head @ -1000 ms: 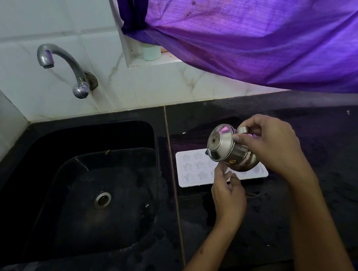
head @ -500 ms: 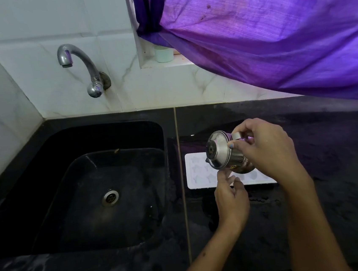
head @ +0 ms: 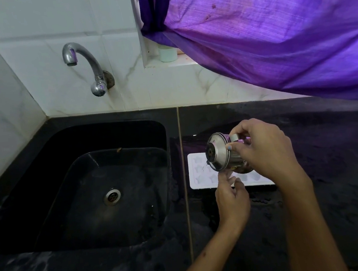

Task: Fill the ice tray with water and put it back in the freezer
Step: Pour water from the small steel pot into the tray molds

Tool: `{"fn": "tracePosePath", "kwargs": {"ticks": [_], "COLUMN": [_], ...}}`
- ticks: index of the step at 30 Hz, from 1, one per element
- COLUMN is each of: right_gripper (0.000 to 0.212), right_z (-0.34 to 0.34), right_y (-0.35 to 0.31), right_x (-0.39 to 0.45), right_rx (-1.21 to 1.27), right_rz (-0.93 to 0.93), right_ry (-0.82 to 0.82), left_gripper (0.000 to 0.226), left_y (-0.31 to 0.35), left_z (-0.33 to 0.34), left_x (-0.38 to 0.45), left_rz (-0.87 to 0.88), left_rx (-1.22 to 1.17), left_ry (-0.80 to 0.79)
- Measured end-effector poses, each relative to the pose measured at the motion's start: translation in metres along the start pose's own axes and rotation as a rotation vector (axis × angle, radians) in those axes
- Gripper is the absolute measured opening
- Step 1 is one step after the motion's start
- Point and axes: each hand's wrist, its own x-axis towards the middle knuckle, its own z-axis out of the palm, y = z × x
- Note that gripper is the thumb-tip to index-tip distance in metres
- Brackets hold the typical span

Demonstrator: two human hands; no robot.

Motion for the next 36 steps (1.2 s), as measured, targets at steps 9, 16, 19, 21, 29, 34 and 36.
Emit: {"fn": "tracePosePath", "kwargs": {"ticks": [9,16,19,21,29,34,36], "right_gripper": [0.016,0.014,0.012,0.012,0.009,0.007,0.009], "right_z": [0.0,0.0,-0.001,-0.001,0.023,0.059,0.072], "right_y": [0.001,0.007,0.015,0.021,0.061,0.083,0.088], "right_x": [0.0,0.003,0.005,0.008,0.032,0.059,0.075], "right_rx": [-0.013,0.006,0.057,0.112,0.539,0.855,0.919], "right_rz": [-0.002,0.004,0.015,0.041,0.188,0.291,0.329], "right_ry": [-0.003,-0.01,-0.003,-0.002,-0.025,-0.021,-0.023], "left_gripper": [0.035,0.036,0.034,0.032,0.034,0.041,0.043], "left_y": [-0.001,-0.006,-0.006,-0.007,0.002,0.007,0.009], "left_z": [0.0,0.001,-0.002,-0.005,-0.022,-0.025,-0.025], "left_x": [0.0,0.004,0.01,0.018,0.069,0.11,0.129], "left_rz": [-0.015,-0.039,-0.045,-0.054,-0.038,-0.012,-0.032], "left_rx": [0.005,0.006,0.025,0.022,-0.022,-0.043,-0.005], "left_ry": [-0.008,0.014,0.039,0.07,0.167,0.183,0.173]}}
